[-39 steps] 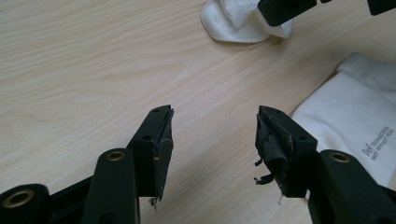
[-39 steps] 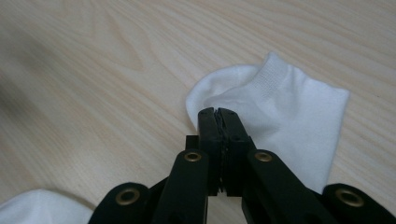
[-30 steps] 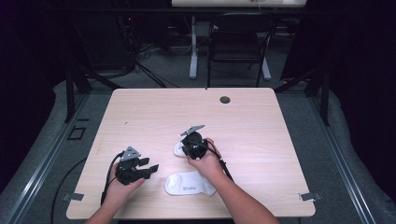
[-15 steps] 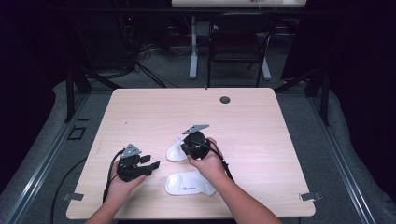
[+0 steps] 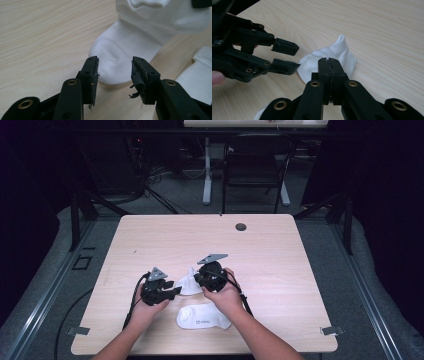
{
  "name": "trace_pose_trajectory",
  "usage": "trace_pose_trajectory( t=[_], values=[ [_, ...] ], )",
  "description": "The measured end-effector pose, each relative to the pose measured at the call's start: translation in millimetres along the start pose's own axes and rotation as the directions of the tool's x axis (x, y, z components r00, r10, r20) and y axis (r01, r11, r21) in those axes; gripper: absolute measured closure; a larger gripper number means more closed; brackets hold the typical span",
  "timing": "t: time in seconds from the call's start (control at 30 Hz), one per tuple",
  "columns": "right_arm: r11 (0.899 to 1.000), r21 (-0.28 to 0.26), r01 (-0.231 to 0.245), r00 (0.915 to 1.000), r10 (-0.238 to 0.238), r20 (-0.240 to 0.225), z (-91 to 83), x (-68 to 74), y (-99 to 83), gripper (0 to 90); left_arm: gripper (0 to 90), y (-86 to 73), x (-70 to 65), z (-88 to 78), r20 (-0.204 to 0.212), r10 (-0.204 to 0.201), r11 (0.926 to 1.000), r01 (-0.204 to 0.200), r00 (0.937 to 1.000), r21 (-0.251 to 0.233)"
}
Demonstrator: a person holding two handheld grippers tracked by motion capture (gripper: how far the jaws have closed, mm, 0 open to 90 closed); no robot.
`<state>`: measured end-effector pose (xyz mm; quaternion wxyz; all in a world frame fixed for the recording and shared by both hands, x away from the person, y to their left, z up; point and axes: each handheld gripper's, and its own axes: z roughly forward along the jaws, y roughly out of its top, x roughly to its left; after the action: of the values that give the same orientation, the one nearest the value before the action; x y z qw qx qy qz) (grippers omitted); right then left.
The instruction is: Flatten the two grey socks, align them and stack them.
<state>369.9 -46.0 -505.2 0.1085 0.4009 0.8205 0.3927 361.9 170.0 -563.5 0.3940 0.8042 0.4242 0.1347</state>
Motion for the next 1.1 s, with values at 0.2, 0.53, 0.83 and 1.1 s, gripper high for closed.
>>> trace_pose_trajectory(
  t=[0.2,0.53,0.83,1.1],
  values=[
    [1.0,-0.003,-0.005,1.0,0.005,-0.009,-1.6,-1.2,-1.9,89.6,59.2,-0.1,6.5,8.1,-0.018,-0.005,0.9999,0.005,0.9998,0.014],
    [1.0,-0.005,-0.016,0.9998,0.016,-0.011,-3.0,-4.5,-6.7,89.6,63.7,-2.4,9.4,17.2,-0.033,0.005,0.9995,-0.004,0.9995,0.032],
    [1.0,-0.012,-0.017,0.9998,0.017,-0.01,-5.9,-7.7,-8.8,89.6,70.6,-5.2,9.1,19.3,-0.038,0.021,0.9991,-0.019,0.9991,0.038],
    [1.0,-0.014,-0.017,0.9998,0.017,-0.007,-8.1,-9.6,-11.3,89.6,81.0,-5.8,7.4,18.5,-0.024,0.037,0.9983,-0.036,0.999,0.047]
  ],
)
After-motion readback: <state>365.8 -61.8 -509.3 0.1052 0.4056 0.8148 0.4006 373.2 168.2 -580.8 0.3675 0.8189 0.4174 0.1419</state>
